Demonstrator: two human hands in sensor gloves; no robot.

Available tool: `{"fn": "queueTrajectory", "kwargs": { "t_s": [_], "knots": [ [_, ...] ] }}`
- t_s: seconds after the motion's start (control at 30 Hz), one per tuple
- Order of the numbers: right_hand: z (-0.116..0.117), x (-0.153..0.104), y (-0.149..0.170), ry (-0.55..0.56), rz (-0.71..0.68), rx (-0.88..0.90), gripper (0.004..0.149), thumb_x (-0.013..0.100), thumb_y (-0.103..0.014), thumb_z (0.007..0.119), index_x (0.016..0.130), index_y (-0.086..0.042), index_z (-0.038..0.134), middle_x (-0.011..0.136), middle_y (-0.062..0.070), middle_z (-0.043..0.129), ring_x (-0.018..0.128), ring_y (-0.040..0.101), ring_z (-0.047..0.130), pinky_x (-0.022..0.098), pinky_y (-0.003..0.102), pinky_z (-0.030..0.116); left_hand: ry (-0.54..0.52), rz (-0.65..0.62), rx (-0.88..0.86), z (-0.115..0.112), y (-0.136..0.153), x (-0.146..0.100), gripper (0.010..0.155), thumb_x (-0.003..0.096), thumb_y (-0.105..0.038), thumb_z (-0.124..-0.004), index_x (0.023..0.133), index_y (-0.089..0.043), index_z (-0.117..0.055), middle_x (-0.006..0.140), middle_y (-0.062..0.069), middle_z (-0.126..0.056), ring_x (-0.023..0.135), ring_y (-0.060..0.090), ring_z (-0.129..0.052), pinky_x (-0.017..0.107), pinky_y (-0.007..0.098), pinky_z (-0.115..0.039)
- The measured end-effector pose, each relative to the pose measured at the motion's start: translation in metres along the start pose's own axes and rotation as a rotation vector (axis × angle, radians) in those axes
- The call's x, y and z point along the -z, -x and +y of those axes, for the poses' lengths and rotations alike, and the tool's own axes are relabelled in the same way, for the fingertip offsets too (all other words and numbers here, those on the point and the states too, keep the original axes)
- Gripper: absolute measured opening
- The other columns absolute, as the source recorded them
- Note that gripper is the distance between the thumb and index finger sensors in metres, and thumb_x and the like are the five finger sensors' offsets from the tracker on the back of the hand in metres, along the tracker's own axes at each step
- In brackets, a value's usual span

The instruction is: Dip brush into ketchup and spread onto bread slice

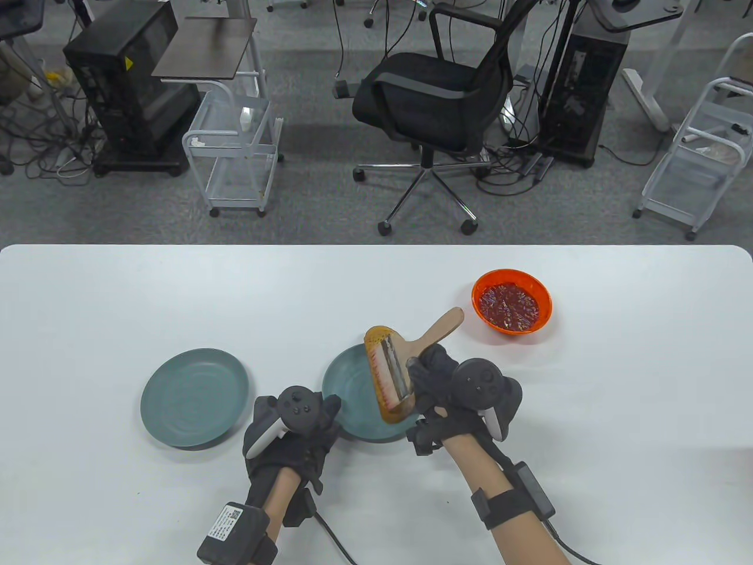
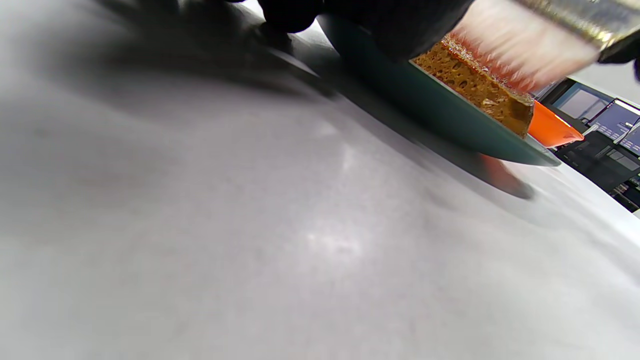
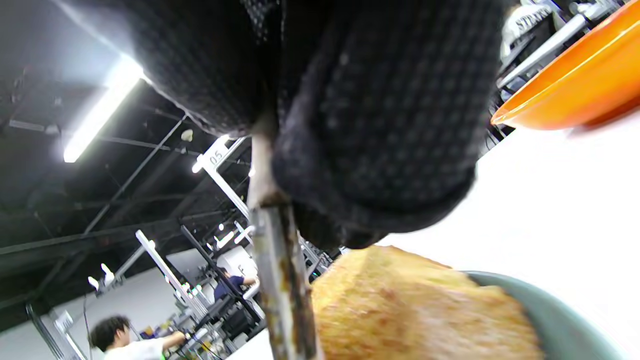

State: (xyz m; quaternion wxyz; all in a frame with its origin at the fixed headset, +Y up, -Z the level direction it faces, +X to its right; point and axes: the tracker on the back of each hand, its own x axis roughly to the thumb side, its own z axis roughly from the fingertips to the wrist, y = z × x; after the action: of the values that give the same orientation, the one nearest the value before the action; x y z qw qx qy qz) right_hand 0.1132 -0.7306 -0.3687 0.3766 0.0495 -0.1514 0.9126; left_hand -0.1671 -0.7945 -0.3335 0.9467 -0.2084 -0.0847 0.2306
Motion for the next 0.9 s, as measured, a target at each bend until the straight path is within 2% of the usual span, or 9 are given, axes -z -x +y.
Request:
{"fn": "queueTrajectory", "kwargs": {
  "t_s": [0.1,0.2,0.27,0.33,0.43,0.53,0.67,0.77,0.9],
  "knots": [
    [-0.009,0.000,0.004,0.054,-0.022,-0.033,0.046,0.050,-0.027,0.088,0.084,0.001,0.079,0.066,0.026,0.092,0.035,0.030,0.114,0.015,0.027,0.101,0.000,0.001,-0.001,0.000,0.000,0.000,0.054,0.0658,-0.040,-0.062,0.115,-0.024,-0.048,0.119,0.017,-0.040,0.109,0.044,-0.030,0.071,0.061,-0.035],
    [-0.021,0.002,0.005,0.149,-0.105,-0.188,0.046,0.050,-0.030,0.087,0.084,-0.001,0.079,0.065,0.023,0.093,0.035,0.026,0.115,0.015,0.024,0.102,-0.002,0.002,0.003,0.000,0.000,0.000,0.054,0.0658,-0.040,-0.062,0.115,-0.023,-0.048,0.119,0.017,-0.040,0.109,0.044,-0.030,0.071,0.061,-0.035],
    [-0.024,0.000,0.004,0.168,-0.101,-0.148,0.046,0.050,-0.030,0.087,0.084,-0.001,0.078,0.066,0.023,0.093,0.036,0.026,0.115,0.016,0.024,0.102,-0.001,0.001,0.003,0.000,0.000,0.000,0.054,0.0658,-0.040,-0.062,0.115,-0.024,-0.047,0.119,0.017,-0.040,0.109,0.044,-0.030,0.071,0.061,-0.035],
    [-0.019,-0.001,0.001,0.145,-0.082,-0.059,0.046,0.050,-0.030,0.087,0.084,-0.001,0.078,0.067,0.022,0.093,0.036,0.026,0.115,0.016,0.024,0.102,0.000,0.000,-0.001,0.001,0.000,0.000,0.054,0.0658,-0.040,-0.062,0.115,-0.024,-0.048,0.119,0.017,-0.040,0.109,0.044,-0.030,0.071,0.061,-0.035],
    [-0.001,-0.004,0.000,0.067,-0.006,0.096,0.046,0.050,-0.029,0.087,0.085,0.000,0.078,0.067,0.024,0.092,0.037,0.028,0.114,0.016,0.025,0.102,-0.003,0.001,0.003,0.000,0.000,0.000,0.054,0.0658,-0.039,-0.062,0.115,-0.023,-0.047,0.119,0.017,-0.040,0.109,0.044,-0.030,0.071,0.061,-0.035],
    [0.015,-0.009,0.001,0.008,0.022,0.087,0.046,0.050,-0.028,0.087,0.085,0.000,0.078,0.066,0.025,0.092,0.036,0.029,0.114,0.016,0.026,0.101,-0.004,0.001,0.005,0.000,0.000,0.000,0.054,0.0658,-0.039,-0.062,0.115,-0.024,-0.047,0.119,0.017,-0.040,0.109,0.044,-0.030,0.071,0.061,-0.035],
    [0.002,-0.007,0.008,0.058,0.013,0.032,0.046,0.050,-0.028,0.087,0.085,0.001,0.078,0.066,0.025,0.092,0.036,0.028,0.114,0.016,0.026,0.101,-0.004,-0.001,0.008,0.000,0.000,0.000,0.054,0.0659,-0.039,-0.062,0.115,-0.024,-0.047,0.119,0.017,-0.040,0.109,0.044,-0.031,0.071,0.061,-0.035],
    [-0.017,-0.003,0.013,0.158,-0.036,-0.124,0.046,0.050,-0.030,0.086,0.084,-0.001,0.078,0.066,0.023,0.093,0.035,0.025,0.115,0.014,0.022,0.102,-0.005,0.001,0.008,0.000,0.000,0.000,0.054,0.0659,-0.039,-0.062,0.115,-0.024,-0.047,0.119,0.017,-0.040,0.109,0.044,-0.030,0.071,0.061,-0.035],
    [-0.015,-0.004,0.016,0.146,0.015,0.022,0.046,0.050,-0.030,0.086,0.085,-0.001,0.077,0.067,0.023,0.092,0.036,0.026,0.115,0.015,0.023,0.102,-0.005,0.005,0.006,0.000,-0.001,0.000,0.054,0.0659,-0.039,-0.062,0.115,-0.023,-0.047,0.119,0.017,-0.040,0.109,0.045,-0.031,0.071,0.061,-0.035]
  ]
}}
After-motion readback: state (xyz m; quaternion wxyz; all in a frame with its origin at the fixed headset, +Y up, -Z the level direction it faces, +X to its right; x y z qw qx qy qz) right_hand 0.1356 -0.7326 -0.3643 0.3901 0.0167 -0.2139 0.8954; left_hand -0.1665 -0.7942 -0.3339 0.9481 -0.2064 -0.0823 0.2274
